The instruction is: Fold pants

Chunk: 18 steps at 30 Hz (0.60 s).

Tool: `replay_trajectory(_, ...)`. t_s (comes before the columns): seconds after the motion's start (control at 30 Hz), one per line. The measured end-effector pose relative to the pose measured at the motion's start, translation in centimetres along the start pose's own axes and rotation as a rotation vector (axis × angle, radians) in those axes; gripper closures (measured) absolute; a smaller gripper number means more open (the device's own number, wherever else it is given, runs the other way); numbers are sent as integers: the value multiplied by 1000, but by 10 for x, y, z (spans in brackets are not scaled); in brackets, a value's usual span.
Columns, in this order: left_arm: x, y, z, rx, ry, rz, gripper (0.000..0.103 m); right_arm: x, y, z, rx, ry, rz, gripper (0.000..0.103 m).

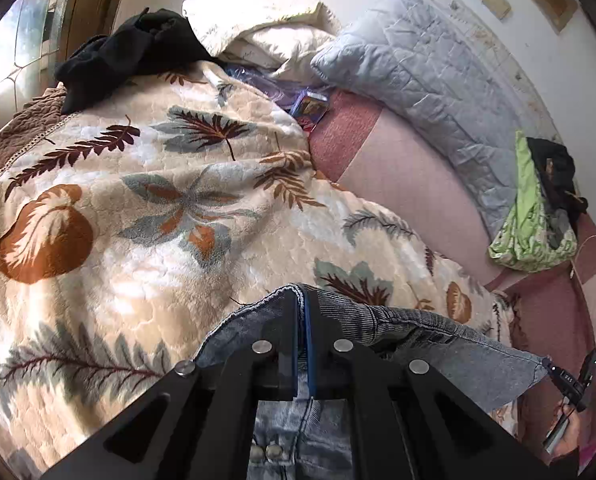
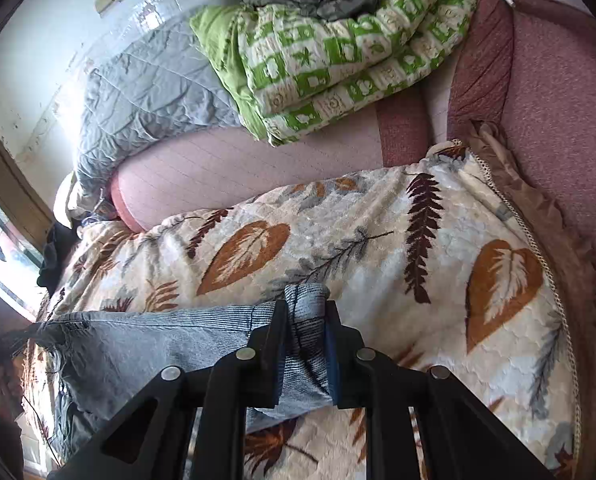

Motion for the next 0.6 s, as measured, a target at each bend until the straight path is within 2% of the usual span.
replay_trajectory(0.17,9,52,77,-30,59,-41,100,-1,64,68,-51,-19,-46,85)
replay_trajectory(0.27,28,90,109,-23,62,-61,100,-4,121,91,-16,-24,-46,85)
replay_trajectory(0.37,54,128,123,13,26,-86,100,-3,185,98,68,-58,-50,85)
replay_trajectory(0.47,81,161,116,112,-24,-87,100,-4,243,94,166,-64,-39,81)
replay_trajectory(0.57,95,182,111,161,-111,-118,98,-4,283,81,325,-73,-17,75)
replay_trajectory(0.6,97,184,114,159,-126,-111,97,-5,287,87,311,-72,-16,74)
Point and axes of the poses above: each gripper's, at about its wrist camera, not at the fingertips, and z roughly against the way its jaws point, x to its left, y to its underside, the point moved 6 cm from there along -z, roughly the way its jaws point, and after that the axes turned 6 degrees about z, right-handed, at the moved point
